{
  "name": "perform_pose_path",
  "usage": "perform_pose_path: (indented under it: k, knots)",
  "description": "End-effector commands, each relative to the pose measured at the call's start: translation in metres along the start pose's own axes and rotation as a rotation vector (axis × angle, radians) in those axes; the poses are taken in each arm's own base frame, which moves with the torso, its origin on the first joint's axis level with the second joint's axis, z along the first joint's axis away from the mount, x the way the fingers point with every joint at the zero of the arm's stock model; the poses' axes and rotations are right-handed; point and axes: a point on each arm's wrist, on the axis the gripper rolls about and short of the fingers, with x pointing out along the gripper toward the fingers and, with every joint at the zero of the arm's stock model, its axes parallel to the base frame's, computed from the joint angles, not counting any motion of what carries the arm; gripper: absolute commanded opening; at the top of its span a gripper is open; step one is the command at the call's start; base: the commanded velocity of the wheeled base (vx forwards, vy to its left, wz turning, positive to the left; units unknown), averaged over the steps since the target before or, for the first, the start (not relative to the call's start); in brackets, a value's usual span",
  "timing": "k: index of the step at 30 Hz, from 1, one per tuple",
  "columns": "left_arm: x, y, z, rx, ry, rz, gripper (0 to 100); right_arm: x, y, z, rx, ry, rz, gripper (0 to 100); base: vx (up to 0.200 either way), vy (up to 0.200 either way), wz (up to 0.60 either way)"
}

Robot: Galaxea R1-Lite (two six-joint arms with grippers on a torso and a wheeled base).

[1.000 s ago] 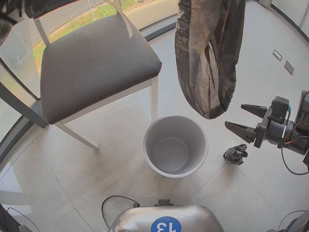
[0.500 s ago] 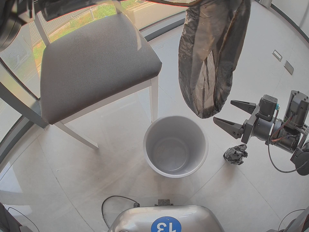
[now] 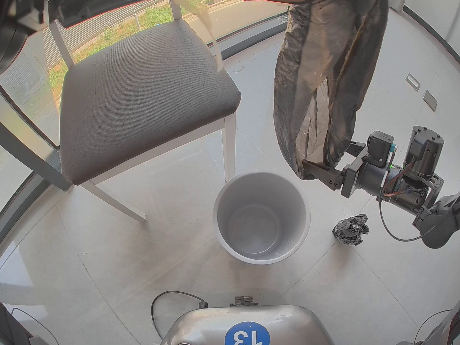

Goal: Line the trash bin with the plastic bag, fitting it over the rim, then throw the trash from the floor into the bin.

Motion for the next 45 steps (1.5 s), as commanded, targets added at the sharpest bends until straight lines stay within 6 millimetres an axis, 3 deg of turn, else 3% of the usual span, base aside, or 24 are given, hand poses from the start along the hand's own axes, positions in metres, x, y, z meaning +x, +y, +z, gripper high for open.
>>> perform_pose_path:
  k: [1, 9, 10, 21, 26, 30, 36, 41, 45]
  knots:
    - [-0.001, -0.006, 0.001, -0.020, -0.002, -0.018, 0, 0.007, -0.004, 0.006, -0.012, -0.029, -0.005, 100, 0.000, 0.000, 0.00]
    - [0.000, -0.006, -0.001, -0.035, 0.002, -0.024, 0, 0.009, -0.005, 0.011, -0.024, -0.048, -0.006, 100, 0.000, 0.000, 0.00]
    - [0.001, -0.006, -0.001, -0.036, 0.003, -0.024, 0, 0.009, -0.005, 0.011, -0.023, -0.048, -0.006, 0, 0.000, 0.000, 0.00]
    - [0.001, 0.002, -0.001, -0.060, 0.000, 0.012, 0, 0.003, -0.002, 0.001, -0.011, -0.016, -0.006, 0, 0.000, 0.000, 0.00]
    - [0.001, 0.014, -0.004, -0.066, 0.002, 0.095, 0, -0.017, 0.006, -0.012, 0.010, 0.023, -0.005, 0, 0.000, 0.000, 0.00]
    - [0.004, 0.035, -0.037, -0.085, 0.123, 0.174, 0, -0.057, 0.021, -0.022, 0.055, 0.075, -0.007, 0, 0.000, 0.000, 0.00]
    - [-0.009, 0.052, -0.079, -0.094, 0.267, 0.325, 0, -0.089, 0.039, -0.047, 0.178, 0.185, 0.009, 0, 0.000, 0.000, 0.00]
    - [-0.027, 0.051, -0.102, -0.105, 0.357, 0.361, 0, -0.095, 0.047, -0.064, 0.215, 0.282, 0.036, 0, 0.000, 0.000, 0.00]
    - [-0.042, 0.048, -0.108, -0.109, 0.386, 0.370, 0, -0.090, 0.061, -0.069, 0.233, 0.344, 0.128, 0, 0.000, 0.000, 0.00]
